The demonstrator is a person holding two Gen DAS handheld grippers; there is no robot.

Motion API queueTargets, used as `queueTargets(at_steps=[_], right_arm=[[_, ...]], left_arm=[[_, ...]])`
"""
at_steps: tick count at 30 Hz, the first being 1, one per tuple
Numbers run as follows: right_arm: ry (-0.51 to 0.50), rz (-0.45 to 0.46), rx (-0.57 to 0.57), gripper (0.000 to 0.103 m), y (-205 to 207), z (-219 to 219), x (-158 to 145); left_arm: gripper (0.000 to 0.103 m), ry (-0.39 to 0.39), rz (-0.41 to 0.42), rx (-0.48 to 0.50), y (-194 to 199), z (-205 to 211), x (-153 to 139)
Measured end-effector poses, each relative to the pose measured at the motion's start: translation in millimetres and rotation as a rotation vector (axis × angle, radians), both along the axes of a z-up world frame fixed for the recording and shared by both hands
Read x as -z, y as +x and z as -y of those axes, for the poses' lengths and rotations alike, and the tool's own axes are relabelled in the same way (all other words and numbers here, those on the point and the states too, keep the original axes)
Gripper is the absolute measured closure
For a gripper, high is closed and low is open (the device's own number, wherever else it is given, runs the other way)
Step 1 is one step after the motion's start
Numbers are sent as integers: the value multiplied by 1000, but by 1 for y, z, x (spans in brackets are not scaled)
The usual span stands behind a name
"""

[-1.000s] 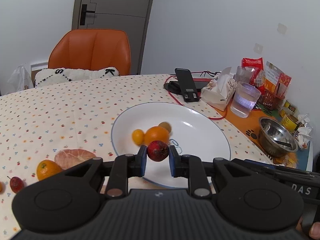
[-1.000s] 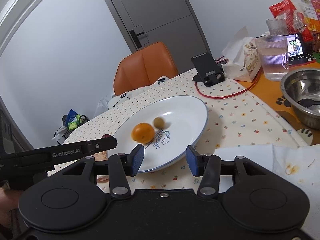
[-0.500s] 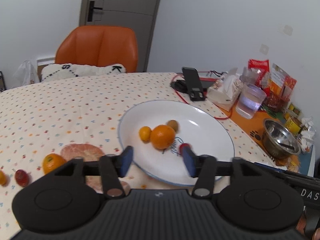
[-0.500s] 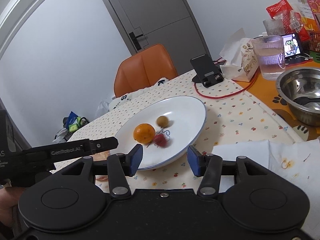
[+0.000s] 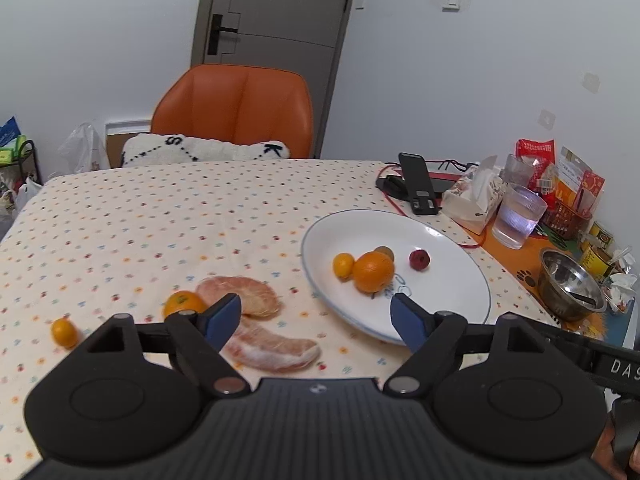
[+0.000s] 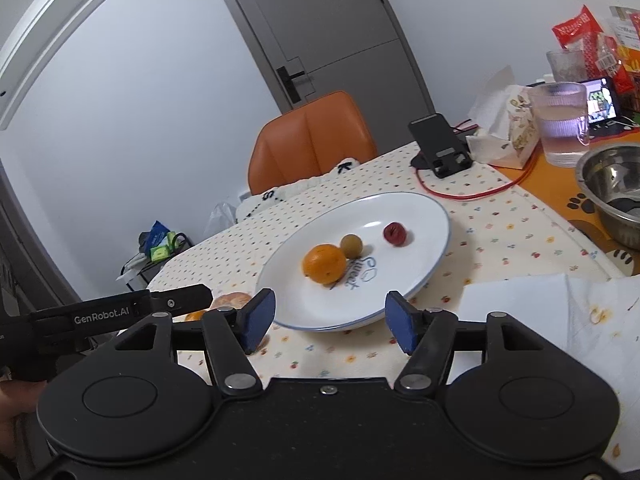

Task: Organize fruits
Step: 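Withdraw both open tools from the plate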

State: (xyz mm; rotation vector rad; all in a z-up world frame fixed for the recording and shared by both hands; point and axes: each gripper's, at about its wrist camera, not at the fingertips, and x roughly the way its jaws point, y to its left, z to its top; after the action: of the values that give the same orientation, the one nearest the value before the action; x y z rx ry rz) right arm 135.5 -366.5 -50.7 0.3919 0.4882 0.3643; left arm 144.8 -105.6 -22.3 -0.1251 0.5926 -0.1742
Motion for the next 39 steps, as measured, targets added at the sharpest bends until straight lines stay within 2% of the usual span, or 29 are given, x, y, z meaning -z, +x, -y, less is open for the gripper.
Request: queueTargets(at_steps=[13, 18, 39], right_arm=[[-34, 33, -32, 39, -21, -28, -15], [-54, 41, -47, 33, -28, -38, -20], [-83, 54, -106, 20, -43, -59, -28]], left_arm=[[20, -26, 23, -70, -40, -48, -9], [17, -29, 29, -90, -55, -64, -12], [13, -11, 41, -164, -93, -101, -14]])
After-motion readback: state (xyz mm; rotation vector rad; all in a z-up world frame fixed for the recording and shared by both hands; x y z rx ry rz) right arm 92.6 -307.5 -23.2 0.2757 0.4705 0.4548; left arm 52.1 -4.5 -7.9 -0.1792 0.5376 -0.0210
